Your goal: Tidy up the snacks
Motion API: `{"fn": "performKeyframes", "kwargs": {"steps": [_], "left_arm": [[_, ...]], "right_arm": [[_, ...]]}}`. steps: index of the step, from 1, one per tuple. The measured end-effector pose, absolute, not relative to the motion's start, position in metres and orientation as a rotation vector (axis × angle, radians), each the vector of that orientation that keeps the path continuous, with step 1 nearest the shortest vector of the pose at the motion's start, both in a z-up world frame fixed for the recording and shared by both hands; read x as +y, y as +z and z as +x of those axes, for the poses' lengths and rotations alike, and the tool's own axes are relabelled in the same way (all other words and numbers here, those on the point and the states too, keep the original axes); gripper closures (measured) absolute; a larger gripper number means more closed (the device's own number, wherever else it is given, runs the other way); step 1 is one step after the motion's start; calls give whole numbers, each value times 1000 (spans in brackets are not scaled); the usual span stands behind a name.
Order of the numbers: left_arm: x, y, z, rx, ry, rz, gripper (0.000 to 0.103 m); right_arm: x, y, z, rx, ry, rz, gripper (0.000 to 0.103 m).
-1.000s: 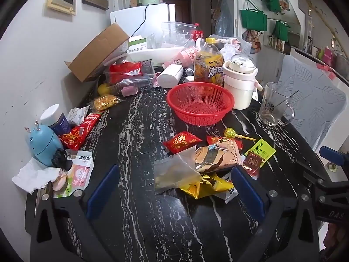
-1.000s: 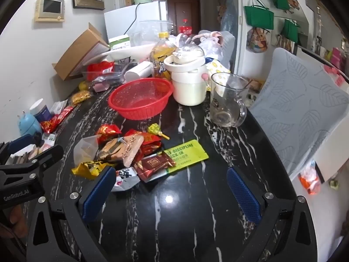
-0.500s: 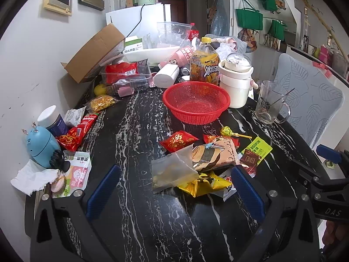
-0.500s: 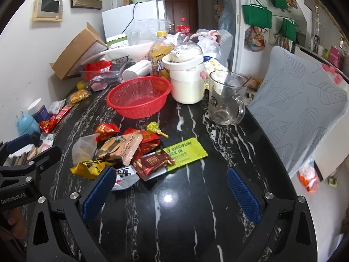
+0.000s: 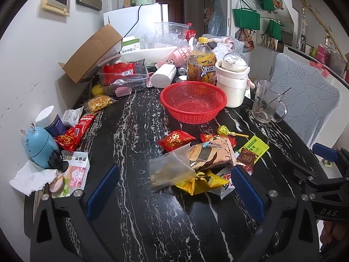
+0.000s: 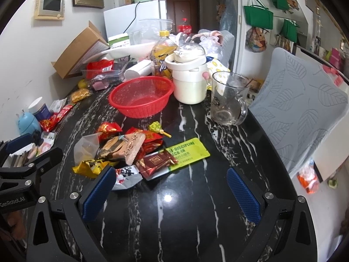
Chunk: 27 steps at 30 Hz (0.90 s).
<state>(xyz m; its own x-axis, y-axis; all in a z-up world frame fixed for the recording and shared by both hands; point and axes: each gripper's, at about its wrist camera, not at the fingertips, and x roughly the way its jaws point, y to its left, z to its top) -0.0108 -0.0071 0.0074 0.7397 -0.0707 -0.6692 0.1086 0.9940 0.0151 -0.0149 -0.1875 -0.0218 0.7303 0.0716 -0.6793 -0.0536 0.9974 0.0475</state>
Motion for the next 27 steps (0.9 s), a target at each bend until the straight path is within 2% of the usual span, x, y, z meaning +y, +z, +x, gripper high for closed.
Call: {"fn": "performKeyframes", "kwargs": {"steps": [27], "left_arm": [[-9,9,-9,742,-102,59,0]], "right_arm": [[-192,-21,-16,749,61,26,0]]}}
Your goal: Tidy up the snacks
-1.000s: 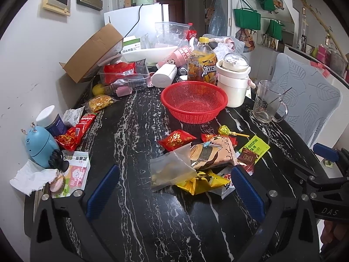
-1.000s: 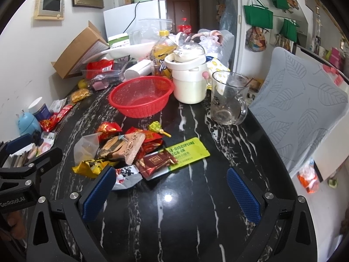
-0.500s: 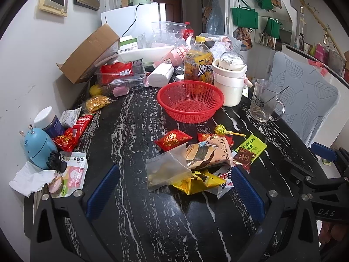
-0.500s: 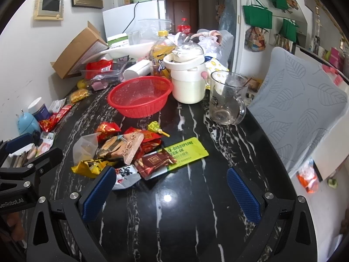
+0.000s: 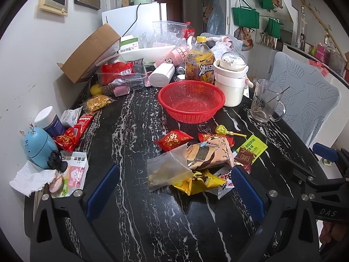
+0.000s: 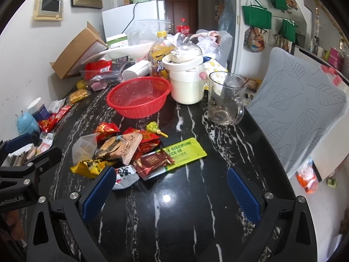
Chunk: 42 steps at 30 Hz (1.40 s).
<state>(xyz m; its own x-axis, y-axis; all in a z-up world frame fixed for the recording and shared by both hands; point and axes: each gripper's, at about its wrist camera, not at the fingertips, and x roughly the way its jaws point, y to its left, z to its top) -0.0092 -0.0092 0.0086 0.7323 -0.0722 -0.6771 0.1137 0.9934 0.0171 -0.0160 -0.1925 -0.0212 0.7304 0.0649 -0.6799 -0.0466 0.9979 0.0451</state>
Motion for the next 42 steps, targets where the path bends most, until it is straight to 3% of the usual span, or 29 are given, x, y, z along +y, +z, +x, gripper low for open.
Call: {"fn": "performKeyframes", "kwargs": {"steps": [42], "left_arm": [[15,-31,32,859,-79,-44,0]], "right_arm": [[-179,-57,11,822,121,16,0]]}}
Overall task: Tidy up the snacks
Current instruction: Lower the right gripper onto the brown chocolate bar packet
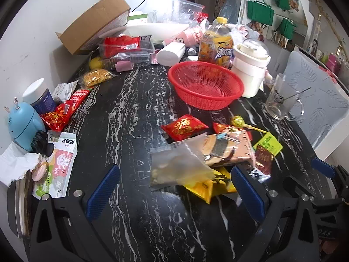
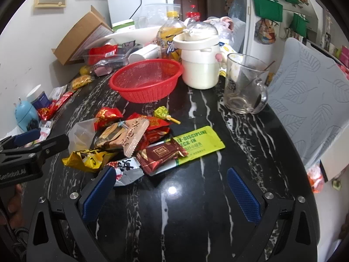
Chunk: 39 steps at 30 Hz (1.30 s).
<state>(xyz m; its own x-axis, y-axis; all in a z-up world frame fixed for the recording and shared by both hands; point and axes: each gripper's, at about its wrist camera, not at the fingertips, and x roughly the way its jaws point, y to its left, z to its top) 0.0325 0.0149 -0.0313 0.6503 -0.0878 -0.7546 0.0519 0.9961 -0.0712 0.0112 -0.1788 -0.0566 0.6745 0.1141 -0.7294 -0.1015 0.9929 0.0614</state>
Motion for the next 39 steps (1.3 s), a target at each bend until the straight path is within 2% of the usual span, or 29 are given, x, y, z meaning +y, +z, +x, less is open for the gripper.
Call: {"fn": "performKeyframes", "kwargs": {"steps": [22,26,28,32,39], "left_arm": [[32,-86,89,1064,-168,-170,1],[29,-92,90,1069,-184,-150,9],[27,-91,88,1054,-205,-142,17],[26,-91,87,1029,-220,-129,24],[25,-80,74,1010,-238,-125,25]], "right_arm": [[-172,-71,38,866,135,4,0],[-173,-71,37,866,130,-1,0],[-173,-71,36,866,129,-4,0],[-174,-71,33,869,124,1,0],[-179,-69,24,860,111,10,0]]}}
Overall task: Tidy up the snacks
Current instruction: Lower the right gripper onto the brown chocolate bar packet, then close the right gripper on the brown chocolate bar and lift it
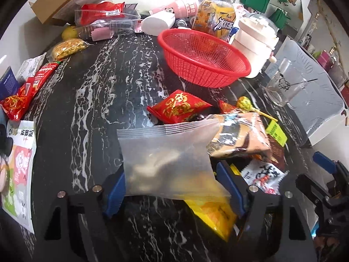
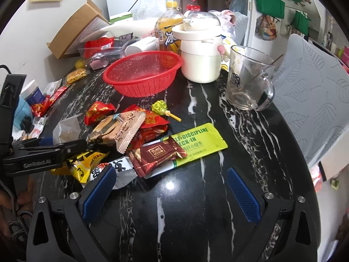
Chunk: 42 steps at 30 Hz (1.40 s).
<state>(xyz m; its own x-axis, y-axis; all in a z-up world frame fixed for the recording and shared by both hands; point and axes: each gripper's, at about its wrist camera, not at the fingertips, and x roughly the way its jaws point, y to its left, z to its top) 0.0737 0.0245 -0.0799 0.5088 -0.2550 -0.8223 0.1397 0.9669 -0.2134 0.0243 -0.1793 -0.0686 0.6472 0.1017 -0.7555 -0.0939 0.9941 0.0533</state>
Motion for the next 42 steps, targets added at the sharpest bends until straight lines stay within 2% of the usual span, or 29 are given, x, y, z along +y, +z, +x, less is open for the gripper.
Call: {"fn": "performKeyframes", "kwargs": {"steps": [9,15,20,31,33,35,42], "left_arm": [[27,-70,51,1014,-252,-165,25],[26,-67,45,1011,-253,-169,25],[27,-65,42,1003,-230,-158,25],[38,-64,42,990,-194,-172,25],[38,-64,42,990,-193,-171,25],[38,-65,42,991,-190,-171,25],[35,-65,41,994,-196,-167,25]], "right_arm": [[-188,-75,33,884,96,68,0],[-187,-84,48,921,139,118,15],[-181,-90,63,945,176,142,38],[-164,-100,80,932,140,52,45],[-160,-102,80,923,117,18,53],[-161,-101,79,907,101,6,73],[-179,-99,71,889,125,90,92]]}}
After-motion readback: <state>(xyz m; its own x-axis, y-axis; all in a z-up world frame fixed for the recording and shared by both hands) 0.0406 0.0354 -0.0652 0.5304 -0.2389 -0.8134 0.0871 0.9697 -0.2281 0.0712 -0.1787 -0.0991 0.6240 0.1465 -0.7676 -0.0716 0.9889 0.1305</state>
